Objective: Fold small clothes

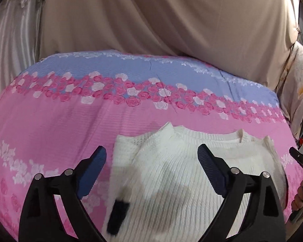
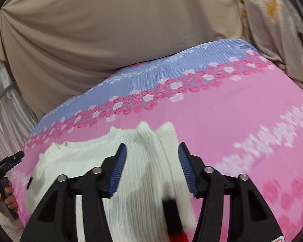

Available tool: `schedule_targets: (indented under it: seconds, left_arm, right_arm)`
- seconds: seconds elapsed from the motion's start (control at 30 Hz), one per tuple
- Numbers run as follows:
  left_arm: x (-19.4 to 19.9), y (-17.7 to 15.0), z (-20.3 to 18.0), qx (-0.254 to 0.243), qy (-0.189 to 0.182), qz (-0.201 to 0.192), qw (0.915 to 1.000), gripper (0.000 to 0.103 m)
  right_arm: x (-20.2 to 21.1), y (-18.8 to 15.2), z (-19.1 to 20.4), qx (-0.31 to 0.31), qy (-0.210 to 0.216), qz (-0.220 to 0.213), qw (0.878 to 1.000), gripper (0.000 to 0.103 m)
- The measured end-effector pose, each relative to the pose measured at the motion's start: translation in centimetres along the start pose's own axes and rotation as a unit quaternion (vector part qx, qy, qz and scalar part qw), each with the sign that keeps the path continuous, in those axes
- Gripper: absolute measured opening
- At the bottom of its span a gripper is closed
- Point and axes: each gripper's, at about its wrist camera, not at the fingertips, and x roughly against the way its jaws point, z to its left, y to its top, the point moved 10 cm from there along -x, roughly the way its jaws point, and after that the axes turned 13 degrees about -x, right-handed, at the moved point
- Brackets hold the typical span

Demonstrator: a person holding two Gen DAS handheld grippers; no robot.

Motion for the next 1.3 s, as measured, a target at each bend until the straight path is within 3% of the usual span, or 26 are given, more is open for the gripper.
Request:
schedule_targets:
  seconds: [0.13, 0.17, 0.2, 0.23, 0.27, 0.37, 0.43, 0.5, 0.53, 0.57, 0.6, 0.7, 0.77, 0.83, 0.9, 0.93, 1.0, 1.1, 1.2, 1.3]
  left_arm:
    - [-6.1, -1.0, 0.0, 0.047, -0.048, 0.062, 0.9958, 0.084]
    - [-6.8, -1.3, 0.1, 0.062, -0.059, 0.069, 0.994, 0.073]
    - [-7.0, -1.3, 0.3, 0.067, -0.061, 0.068, 0.9936, 0.064]
    - [-7.0, -1.3, 0.3, 0.064, -0.062, 0.068, 0.9937, 0.03]
    - [-7.0, -1.2, 0.4, 0.065, -0.062, 0.069, 0.9936, 0.006]
    - [-5.2, 0.4, 1.0, 0.059, -0.047, 0.031, 0.9967, 0.005]
    - [-3.8, 1.9, 1.4, 0.052, -0.027, 0.002, 0.9983, 0.005]
    - [-4.4, 2.2, 1.9, 0.043, -0.006, 0.006, 0.9991, 0.005]
    - [-5.6, 1.7, 2.2, 0.041, 0.001, 0.021, 0.9989, 0.005]
    - [-7.0, 0.9, 2.2, 0.042, 0.0, 0.044, 0.9982, 0.005]
    - [-8.9, -0.5, 2.3, 0.043, -0.002, 0.075, 0.9962, 0.005]
    - [-8.5, -0.4, 2.0, 0.021, 0.019, 0.063, 0.9976, 0.005]
    - [-7.6, -0.1, 1.6, 0.003, 0.038, 0.057, 0.9976, 0.008]
    - [-5.9, 0.2, 1.0, -0.011, 0.056, 0.049, 0.9972, 0.008]
    - [-3.1, 0.5, -0.5, -0.024, 0.06, 0.027, 0.9975, 0.012]
    - [-2.0, 0.6, -1.4, -0.03, 0.056, 0.018, 0.9978, 0.02]
    - [0.2, 0.1, -4.8, -0.052, 0.019, 0.004, 0.9985, 0.031]
    - [0.8, -2.0, -9.9, -0.097, -0.03, 0.022, 0.9946, 0.035]
    - [0.1, -5.1, -12.0, -0.127, -0.034, 0.056, 0.9897, 0.036]
    - [-0.5, -7.6, -10.7, -0.122, -0.02, 0.084, 0.9889, 0.036]
  right_arm:
    - [-5.1, -0.3, -0.6, -0.008, -0.039, 0.033, 0.999, 0.063]
    - [-6.1, -0.7, -0.6, -0.01, -0.043, 0.047, 0.998, 0.057]
    - [-6.4, -0.8, -0.5, -0.005, -0.048, 0.047, 0.998, 0.03]
    - [-6.3, -0.6, -0.2, 0.007, -0.053, 0.036, 0.998, 0.02]
    - [-5.5, 0.0, 0.5, 0.013, -0.036, 0.018, 0.999, 0.015]
    - [-1.4, 2.6, 2.7, -0.007, 0.039, -0.047, 0.998, 0.012]
    - [-0.3, 3.7, 3.2, -0.011, 0.052, -0.069, 0.996, 0.01]
    - [-2.5, 3.4, 1.9, 0.0, 0.004, -0.047, 0.999, 0.007]
    - [-4.3, 2.9, 0.5, 0.0, -0.031, -0.026, 0.999, 0.007]
    - [-7.0, 1.3, -1.1, -0.002, -0.058, 0.022, 0.998, 0.007]
    - [-8.4, 0.3, -1.9, -0.015, -0.054, 0.045, 0.997, 0.007]
    - [-7.0, 1.3, -1.2, -0.004, -0.053, 0.03, 0.998, 0.009]
    - [-5.2, 1.9, -0.5, -0.011, -0.054, -0.013, 0.998, 0.013]
    - [-2.9, 1.8, 1.5, -0.002, -0.029, -0.038, 0.999, 0.016]
    - [-1.3, -0.6, 5.4, 0.031, 0.017, -0.02, 0.999, 0.018]
    - [-1.2, -2.9, 7.7, 0.056, 0.043, 0.008, 0.997, 0.018]
    - [-1.1, -7.8, 11.6, 0.098, 0.089, 0.064, 0.989, 0.018]
    - [-1.1, -14.2, 15.2, 0.153, 0.123, 0.118, 0.973, 0.018]
    - [-0.7, -16.5, 14.6, 0.195, 0.095, 0.107, 0.97, 0.015]
    - [0.2, -14.4, 9.5, 0.153, 0.042, 0.09, 0.983, 0.011]
